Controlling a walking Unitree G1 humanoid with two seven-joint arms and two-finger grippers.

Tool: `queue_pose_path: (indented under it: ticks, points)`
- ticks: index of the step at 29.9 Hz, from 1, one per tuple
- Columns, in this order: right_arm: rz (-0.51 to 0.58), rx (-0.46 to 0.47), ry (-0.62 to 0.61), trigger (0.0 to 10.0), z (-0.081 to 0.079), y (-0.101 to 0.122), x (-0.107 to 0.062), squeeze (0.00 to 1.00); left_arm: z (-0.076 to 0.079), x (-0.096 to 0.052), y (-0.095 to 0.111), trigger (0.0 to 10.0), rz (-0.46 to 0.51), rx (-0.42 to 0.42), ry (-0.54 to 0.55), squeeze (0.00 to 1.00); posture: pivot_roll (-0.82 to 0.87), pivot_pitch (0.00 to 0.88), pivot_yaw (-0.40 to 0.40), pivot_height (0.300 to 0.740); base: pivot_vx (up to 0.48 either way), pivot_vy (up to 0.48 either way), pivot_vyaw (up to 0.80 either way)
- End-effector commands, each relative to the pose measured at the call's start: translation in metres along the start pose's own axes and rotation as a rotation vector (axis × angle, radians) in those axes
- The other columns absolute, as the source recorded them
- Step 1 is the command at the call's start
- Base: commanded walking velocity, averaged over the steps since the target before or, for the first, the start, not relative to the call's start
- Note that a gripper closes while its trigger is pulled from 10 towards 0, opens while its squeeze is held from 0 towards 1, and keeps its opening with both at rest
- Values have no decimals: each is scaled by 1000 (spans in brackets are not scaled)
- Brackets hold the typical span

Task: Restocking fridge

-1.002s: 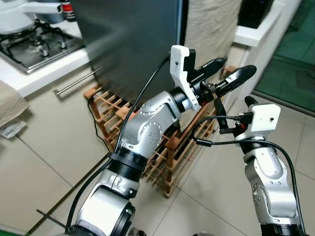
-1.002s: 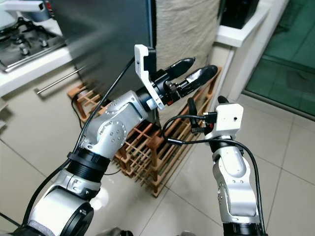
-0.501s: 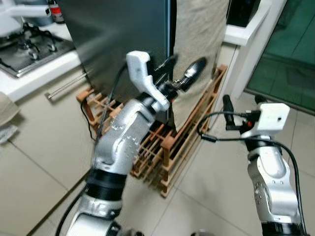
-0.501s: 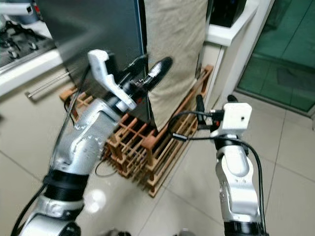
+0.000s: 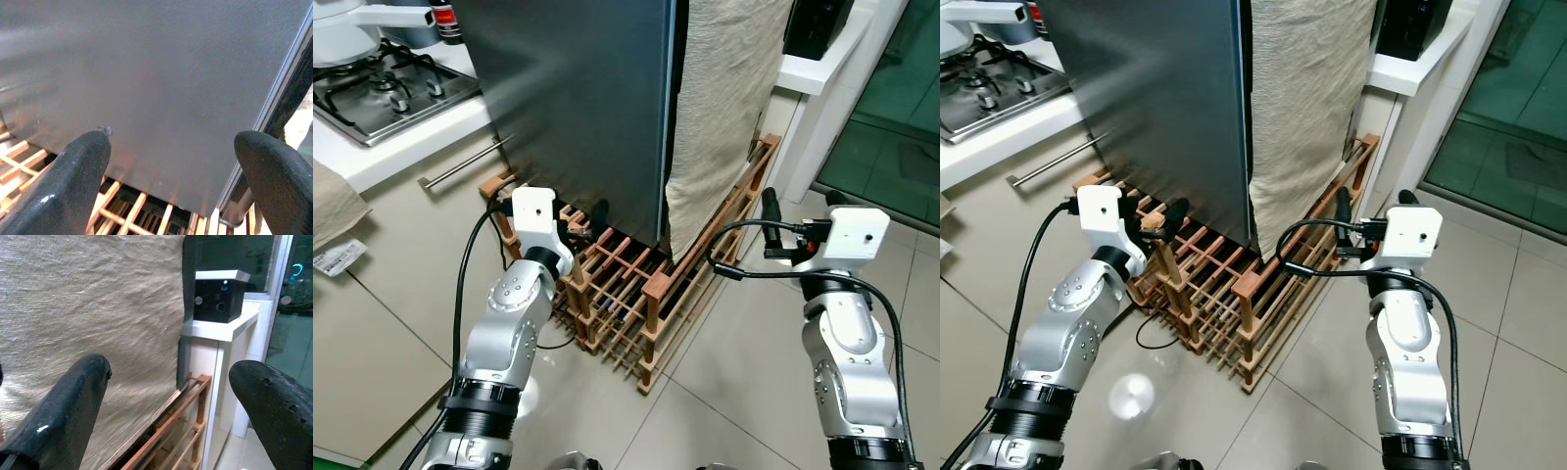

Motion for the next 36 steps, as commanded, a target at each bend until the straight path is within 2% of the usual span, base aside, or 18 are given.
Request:
queue_pose_path:
  ticks: [1, 4, 6, 8, 17, 24, 29, 36]
  points:
    - [-5, -4, -14, 10000, 3, -2, 1, 0, 5, 7, 10, 10000, 26, 20, -9, 0, -110, 10, 79, 740, 0, 0, -800]
    - [-6, -5, -17, 10000, 4, -3, 3, 0, 3, 8, 13, 10000, 37, 33, 1, 0, -107, 12, 78, 740, 0, 0, -788]
    - [2, -9, -12, 10000, 3, -2, 5, 0, -5, 7, 12, 10000, 33, 10, 39, 0, -104, 12, 65, 740, 0, 0, -781]
    - [5, -8, -10, 10000, 3, -2, 6, 0, -6, 7, 12, 10000, 32, 8, 47, 0, -104, 12, 65, 740, 0, 0, -775]
    - [6, -28, 25, 10000, -1, -1, 13, 0, -9, 7, 19, 10000, 72, 7, 82, 0, -88, 9, 31, 740, 0, 0, 0]
    - [-1, -14, 43, 10000, -6, -3, 14, 0, -2, 10, 28, 10000, 95, 46, 46, 0, -84, 9, 21, 740, 0, 454, -112]
    - [-13, -26, 43, 10000, -5, -6, 14, 0, 3, 15, 28, 10000, 81, 76, 45, 0, -87, 11, 20, 740, 0, 0, -771]
    - [-2, -36, 35, 10000, -1, -4, 12, 0, 14, 18, 28, 10000, 85, 56, 17, 0, -101, 16, 20, 740, 0, 0, 0]
Point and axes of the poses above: a point about 5 cm out from each wrist's last joint towards the gripper, its own x axis pointing out of the wrist towards the gripper, its own y axis along the axis of the wrist's last joint, z = x × y, the point moved 5 cm from there along x, pointing out of the wrist towards the gripper, and after that the axes turned 2 degrees about x, right-handed, at the moved point
